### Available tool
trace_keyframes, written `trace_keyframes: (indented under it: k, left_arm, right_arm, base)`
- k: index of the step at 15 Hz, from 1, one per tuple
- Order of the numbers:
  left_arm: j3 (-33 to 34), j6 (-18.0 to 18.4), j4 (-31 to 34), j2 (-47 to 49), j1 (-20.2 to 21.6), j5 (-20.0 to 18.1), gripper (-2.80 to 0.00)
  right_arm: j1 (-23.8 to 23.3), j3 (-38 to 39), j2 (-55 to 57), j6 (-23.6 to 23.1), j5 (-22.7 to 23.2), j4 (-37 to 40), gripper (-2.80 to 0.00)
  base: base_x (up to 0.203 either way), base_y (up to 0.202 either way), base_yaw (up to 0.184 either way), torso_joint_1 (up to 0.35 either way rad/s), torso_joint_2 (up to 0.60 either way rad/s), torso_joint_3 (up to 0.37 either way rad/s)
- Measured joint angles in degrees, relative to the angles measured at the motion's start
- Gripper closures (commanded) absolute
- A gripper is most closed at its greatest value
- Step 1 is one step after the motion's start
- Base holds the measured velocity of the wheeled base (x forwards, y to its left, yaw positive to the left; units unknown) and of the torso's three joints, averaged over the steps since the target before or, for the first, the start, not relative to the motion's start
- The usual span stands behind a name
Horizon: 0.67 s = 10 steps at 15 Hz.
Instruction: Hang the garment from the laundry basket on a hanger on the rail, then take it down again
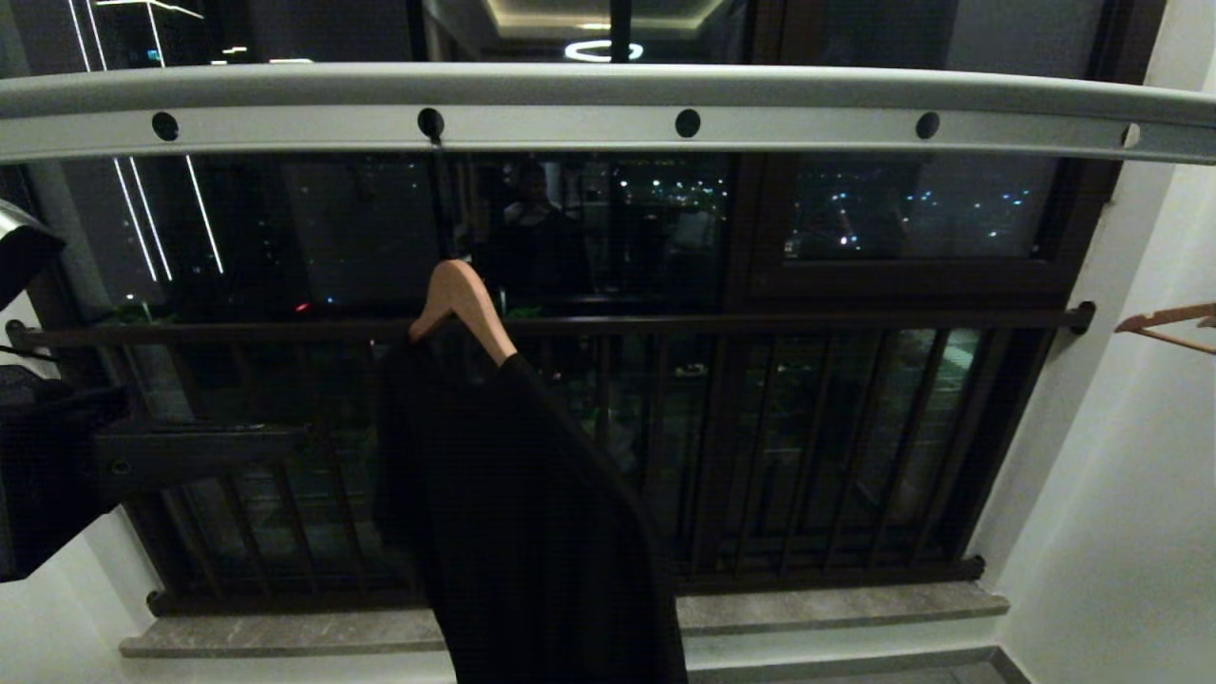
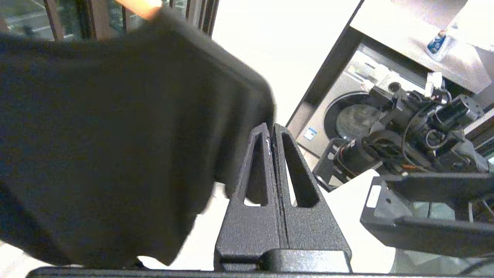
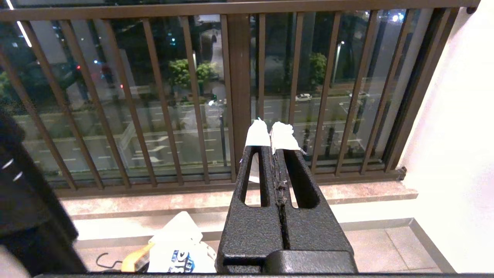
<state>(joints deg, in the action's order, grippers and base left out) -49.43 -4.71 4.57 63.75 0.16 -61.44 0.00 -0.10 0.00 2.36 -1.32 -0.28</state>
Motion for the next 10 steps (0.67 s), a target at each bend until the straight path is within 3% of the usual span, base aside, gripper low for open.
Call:
trace_keyframes:
  k: [10]
  left_arm:
    - [4.94,-1.51,0.05,-8.87,-0.16,0.08,0.00]
  right_arm:
    - [0.00,0.00,0.00,-0.02,0.00,0.00,0.00]
  base:
    - [0.000,0.000,0.000,0.000,0.00,0.000]
